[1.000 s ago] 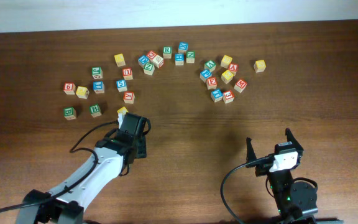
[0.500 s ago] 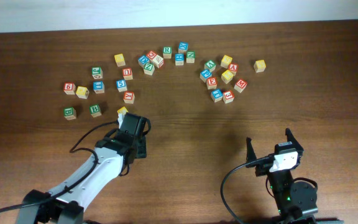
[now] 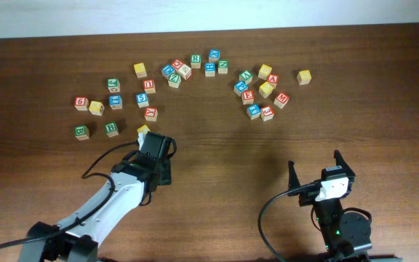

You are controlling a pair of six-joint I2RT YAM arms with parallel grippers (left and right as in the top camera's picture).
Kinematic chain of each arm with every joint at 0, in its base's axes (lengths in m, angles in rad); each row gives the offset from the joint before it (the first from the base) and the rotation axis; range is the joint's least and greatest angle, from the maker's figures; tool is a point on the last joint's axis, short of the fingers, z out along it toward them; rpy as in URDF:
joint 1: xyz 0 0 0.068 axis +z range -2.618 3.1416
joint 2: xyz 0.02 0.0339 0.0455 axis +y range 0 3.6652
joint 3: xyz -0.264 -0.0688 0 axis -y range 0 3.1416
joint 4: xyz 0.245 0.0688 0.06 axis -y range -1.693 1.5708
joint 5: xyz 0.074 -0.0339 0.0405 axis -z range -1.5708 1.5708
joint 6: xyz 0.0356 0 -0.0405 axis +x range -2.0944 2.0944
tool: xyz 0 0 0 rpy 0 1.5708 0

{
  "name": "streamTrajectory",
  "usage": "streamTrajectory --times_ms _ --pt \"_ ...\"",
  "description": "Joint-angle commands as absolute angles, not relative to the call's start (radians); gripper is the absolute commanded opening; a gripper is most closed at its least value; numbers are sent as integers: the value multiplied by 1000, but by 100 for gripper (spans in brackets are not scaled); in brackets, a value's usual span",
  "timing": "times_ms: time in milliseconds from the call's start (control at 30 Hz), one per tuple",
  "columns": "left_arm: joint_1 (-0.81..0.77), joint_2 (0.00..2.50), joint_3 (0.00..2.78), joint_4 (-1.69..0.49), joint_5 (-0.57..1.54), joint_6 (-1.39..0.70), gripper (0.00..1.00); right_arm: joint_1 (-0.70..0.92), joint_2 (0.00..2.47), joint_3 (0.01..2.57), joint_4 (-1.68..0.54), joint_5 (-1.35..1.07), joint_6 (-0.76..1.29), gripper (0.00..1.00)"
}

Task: Spell out ICRA

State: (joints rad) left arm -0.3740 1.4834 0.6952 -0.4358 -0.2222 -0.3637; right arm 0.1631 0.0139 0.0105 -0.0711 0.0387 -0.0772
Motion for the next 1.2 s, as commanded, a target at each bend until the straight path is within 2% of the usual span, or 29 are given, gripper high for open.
streamTrajectory --times_ms 0,1167 --pt "-377 1489 687 -434 -236 -366 56 156 6 6 -79 37 -66 98" --pt "-377 1489 687 -434 -236 -366 64 156 6 6 -79 37 -66 98"
